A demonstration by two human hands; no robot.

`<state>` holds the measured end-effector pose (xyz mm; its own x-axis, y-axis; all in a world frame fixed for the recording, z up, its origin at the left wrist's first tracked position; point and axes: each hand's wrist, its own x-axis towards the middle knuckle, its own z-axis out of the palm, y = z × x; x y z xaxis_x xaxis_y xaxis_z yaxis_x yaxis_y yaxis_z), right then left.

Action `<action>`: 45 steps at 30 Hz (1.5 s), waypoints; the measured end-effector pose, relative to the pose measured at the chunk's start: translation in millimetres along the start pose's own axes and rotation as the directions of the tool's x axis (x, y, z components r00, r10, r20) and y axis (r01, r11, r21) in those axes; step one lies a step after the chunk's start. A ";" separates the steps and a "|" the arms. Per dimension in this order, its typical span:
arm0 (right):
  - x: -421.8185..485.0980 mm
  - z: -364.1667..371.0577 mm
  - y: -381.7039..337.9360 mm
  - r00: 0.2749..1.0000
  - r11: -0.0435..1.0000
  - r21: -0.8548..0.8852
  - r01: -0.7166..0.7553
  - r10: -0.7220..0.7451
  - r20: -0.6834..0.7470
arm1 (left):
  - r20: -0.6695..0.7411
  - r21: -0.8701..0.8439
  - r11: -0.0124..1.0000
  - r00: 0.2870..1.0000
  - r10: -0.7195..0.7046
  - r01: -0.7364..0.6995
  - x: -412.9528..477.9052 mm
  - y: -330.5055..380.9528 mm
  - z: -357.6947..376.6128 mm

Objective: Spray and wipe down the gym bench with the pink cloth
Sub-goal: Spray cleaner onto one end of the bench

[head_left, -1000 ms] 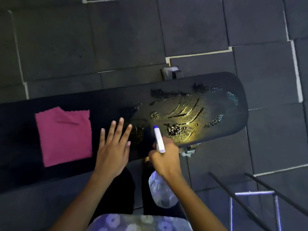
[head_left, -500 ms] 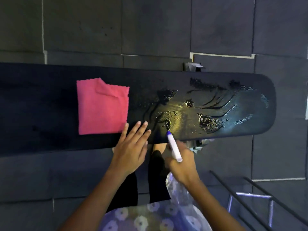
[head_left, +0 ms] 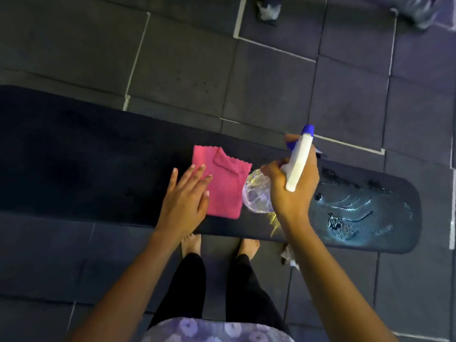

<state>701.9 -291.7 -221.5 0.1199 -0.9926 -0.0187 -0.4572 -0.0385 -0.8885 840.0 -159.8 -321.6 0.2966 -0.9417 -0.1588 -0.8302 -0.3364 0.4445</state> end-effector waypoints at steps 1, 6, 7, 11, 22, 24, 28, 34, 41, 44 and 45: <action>3.7 11.5 -7.0 1.000 1.000 0.012 0.015 -0.015 0.006 | 0.003 0.002 0.999 0.999 -0.036 0.036 -2.9 -9.9 -2.4; 6.8 77.2 -34.1 0.986 0.985 0.142 0.095 -0.113 0.126 | 0.009 -0.020 0.980 0.980 -0.197 0.197 -24.1 -57.1 1.9; 5.9 92.7 -38.2 0.978 0.982 0.154 0.112 -0.136 0.159 | 0.018 -0.015 0.978 0.978 -0.210 0.210 -29.4 -63.7 5.0; 0.4 151.8 -43.1 0.933 0.962 0.208 0.179 -0.233 0.275 | 0.066 -0.018 0.974 0.973 -0.223 0.225 -44.0 -73.2 16.1; -9.3 190.8 -16.6 0.811 0.935 0.111 0.337 -0.348 0.470 | 0.057 -0.002 0.976 0.975 -0.216 0.216 -56.7 -53.6 37.8; -8.1 182.7 -6.9 0.771 0.945 0.077 0.319 -0.306 0.558 | 0.063 0.022 0.979 0.977 -0.204 0.203 -58.5 -52.1 40.1; -6.5 141.2 40.9 0.674 0.919 -0.038 0.392 -0.260 0.691 | 0.052 0.025 0.988 0.987 -0.155 0.153 -61.0 -55.0 36.9; -51.1 72.8 130.7 0.420 0.415 -0.243 0.877 -0.415 0.807 | 0.073 0.045 0.985 0.983 -0.171 0.168 -58.8 -52.6 38.8; -9.3 71.4 127.3 0.472 0.700 -0.117 0.704 -0.339 0.814 | -0.015 -0.141 0.973 0.982 -0.187 0.183 -42.1 -24.3 42.4; 49.5 65.8 95.1 0.681 0.989 -0.108 0.102 0.010 0.733 | -0.064 -0.264 0.942 0.971 -0.232 0.208 -22.3 -3.0 32.9; 71.0 59.9 85.7 0.720 0.996 -0.081 -0.023 0.072 0.690 | -0.074 -0.278 0.940 0.971 -0.228 0.200 -14.0 5.6 28.8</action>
<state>724.0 -358.5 -326.4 0.6614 -0.6381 -0.3942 -0.5296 -0.0251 -0.8479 817.6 -148.5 -342.3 0.5123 -0.8374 -0.1907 -0.5899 -0.5045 0.6306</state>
